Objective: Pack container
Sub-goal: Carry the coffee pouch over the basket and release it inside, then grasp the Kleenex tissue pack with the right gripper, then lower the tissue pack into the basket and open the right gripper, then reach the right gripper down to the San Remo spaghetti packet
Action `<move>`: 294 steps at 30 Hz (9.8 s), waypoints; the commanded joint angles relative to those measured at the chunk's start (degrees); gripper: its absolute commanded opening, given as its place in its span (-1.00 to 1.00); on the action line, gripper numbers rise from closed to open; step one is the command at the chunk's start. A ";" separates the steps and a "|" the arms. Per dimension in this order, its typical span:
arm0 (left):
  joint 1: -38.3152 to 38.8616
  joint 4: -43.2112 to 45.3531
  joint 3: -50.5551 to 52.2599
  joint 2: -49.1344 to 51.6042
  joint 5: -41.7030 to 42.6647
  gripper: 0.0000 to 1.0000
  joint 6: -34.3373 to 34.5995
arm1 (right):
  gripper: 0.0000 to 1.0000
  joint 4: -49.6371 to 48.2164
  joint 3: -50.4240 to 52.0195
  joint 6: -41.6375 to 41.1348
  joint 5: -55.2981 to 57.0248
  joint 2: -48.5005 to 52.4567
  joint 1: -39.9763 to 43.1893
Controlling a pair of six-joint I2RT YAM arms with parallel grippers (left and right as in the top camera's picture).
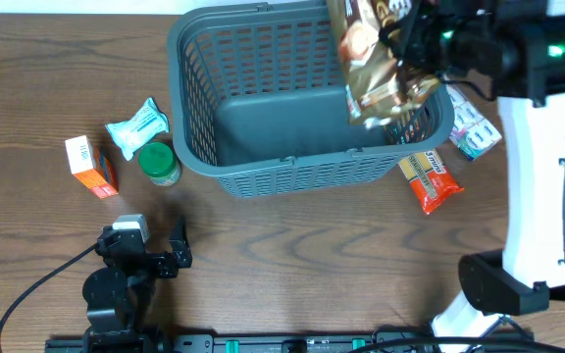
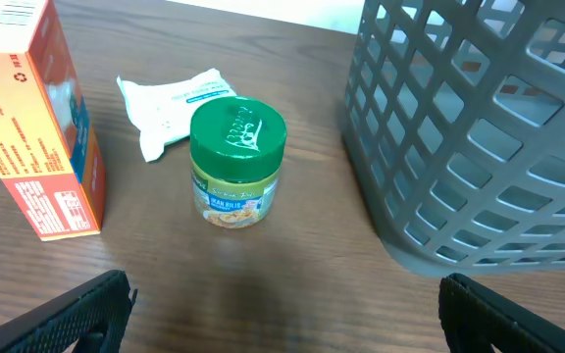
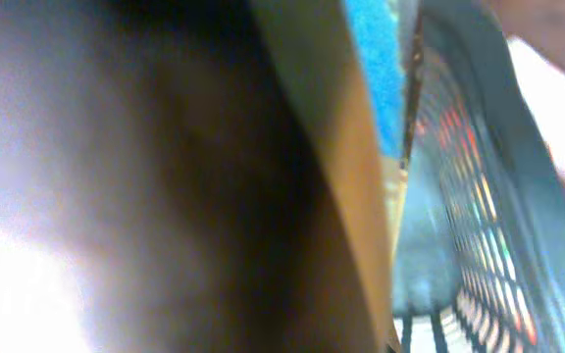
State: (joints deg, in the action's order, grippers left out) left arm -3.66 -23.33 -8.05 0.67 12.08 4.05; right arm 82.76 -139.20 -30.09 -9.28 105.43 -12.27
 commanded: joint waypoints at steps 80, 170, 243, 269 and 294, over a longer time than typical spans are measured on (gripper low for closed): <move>-0.28 -0.11 1.14 -0.39 0.33 0.97 -0.96 | 0.85 -7.91 -8.33 60.52 2.54 49.33 24.26; -0.28 -0.13 1.14 -0.39 0.33 0.97 -0.96 | 0.99 8.50 -8.94 86.38 -4.74 10.67 -14.93; -0.28 -0.11 1.14 -0.39 0.35 0.97 -0.96 | 0.98 3.08 -1.70 54.31 -6.80 36.39 18.82; -0.28 -0.13 1.14 -0.39 0.35 0.97 -0.96 | 0.98 -44.39 75.41 54.16 -1.84 -13.66 17.53; -0.28 -0.13 1.14 -0.39 0.35 0.97 -0.96 | 0.99 -82.71 95.93 48.68 8.92 -8.48 14.97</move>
State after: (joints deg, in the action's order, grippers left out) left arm -3.66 -23.33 -8.05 0.62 12.05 4.05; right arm 1.41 -43.72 20.80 -2.04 94.80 2.92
